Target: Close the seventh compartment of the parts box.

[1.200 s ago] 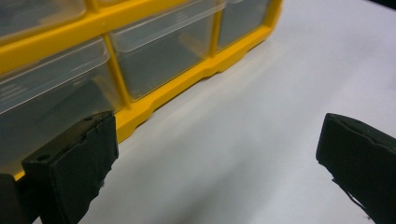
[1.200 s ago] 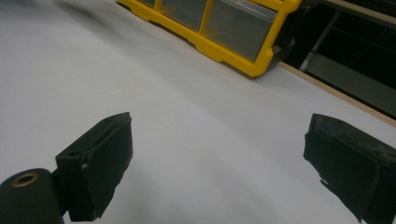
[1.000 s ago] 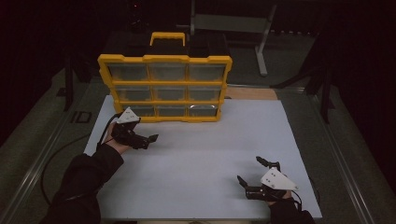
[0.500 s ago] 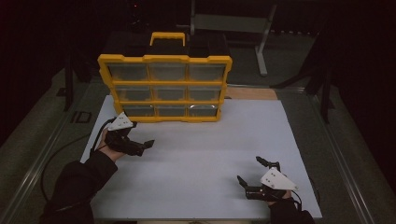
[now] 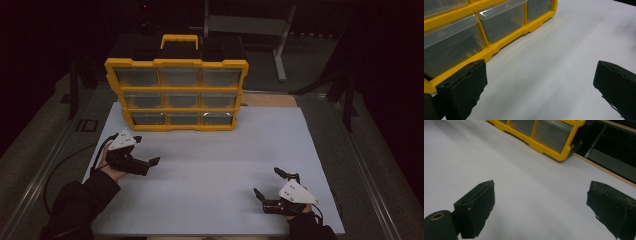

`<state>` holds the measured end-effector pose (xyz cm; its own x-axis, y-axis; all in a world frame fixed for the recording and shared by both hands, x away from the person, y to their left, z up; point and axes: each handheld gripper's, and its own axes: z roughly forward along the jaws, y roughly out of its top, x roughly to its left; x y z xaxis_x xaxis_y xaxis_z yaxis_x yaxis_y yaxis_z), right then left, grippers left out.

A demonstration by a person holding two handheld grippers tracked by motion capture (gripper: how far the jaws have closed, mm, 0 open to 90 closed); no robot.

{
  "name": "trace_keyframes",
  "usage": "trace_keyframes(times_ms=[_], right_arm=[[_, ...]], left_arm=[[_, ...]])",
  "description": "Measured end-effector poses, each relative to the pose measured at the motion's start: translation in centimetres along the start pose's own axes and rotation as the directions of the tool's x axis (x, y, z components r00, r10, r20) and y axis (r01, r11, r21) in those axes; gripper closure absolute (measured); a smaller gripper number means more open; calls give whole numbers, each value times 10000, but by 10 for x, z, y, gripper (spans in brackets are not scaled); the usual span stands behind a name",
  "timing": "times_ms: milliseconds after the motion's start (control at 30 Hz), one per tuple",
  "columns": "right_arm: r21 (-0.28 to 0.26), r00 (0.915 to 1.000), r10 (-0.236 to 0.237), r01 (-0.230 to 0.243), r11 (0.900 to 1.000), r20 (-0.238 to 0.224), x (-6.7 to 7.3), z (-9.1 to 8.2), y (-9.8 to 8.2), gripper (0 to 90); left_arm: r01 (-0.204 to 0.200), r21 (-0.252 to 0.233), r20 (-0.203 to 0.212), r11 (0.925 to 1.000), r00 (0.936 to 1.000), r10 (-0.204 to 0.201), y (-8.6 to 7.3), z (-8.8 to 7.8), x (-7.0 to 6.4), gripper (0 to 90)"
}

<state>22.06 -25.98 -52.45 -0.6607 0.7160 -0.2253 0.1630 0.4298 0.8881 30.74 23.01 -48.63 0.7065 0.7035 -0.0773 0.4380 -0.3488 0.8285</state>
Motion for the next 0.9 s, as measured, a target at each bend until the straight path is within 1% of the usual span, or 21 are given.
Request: trace_keyframes(times_ms=[67, 267, 333, 500, 667, 800, 900], right_arm=[[6, 10000, -35, 35, 10000, -19, 0, 0, 0, 80], [8, 10000, -31, 31, 10000, -24, 0, 0, 0, 80], [15, 10000, -18, 18, 10000, -26, 0, 0, 0, 80], [-2, 10000, -26, 26, 10000, -24, 0, 0, 0, 80], [3, 10000, -33, 33, 10000, -22, 0, 0, 0, 80], [17, 10000, -28, 28, 10000, -28, 1, 0, 0, 80], [16, 10000, -25, 25, 10000, -21, 1, 0, 0, 80]], left_arm=[[49, -66, -10, 10000, 10000, -49, -3, -3, -1, 0], [-57, -18, -29, 10000, 10000, 57, -10, -9, -7, 0], [-145, -42, -108, 9999, 9998, 144, -12, -11, -9, 0], [-144, -61, -143, 9999, 9998, 143, -18, -18, -12, 0], [-78, -37, -128, 10000, 9999, 78, -27, -20, -16, 0], [-30, -33, -35, 10000, 10000, 29, -34, -21, -20, 0], [-73, 27, -69, 10000, 9999, 73, -38, -20, -23, 0]])
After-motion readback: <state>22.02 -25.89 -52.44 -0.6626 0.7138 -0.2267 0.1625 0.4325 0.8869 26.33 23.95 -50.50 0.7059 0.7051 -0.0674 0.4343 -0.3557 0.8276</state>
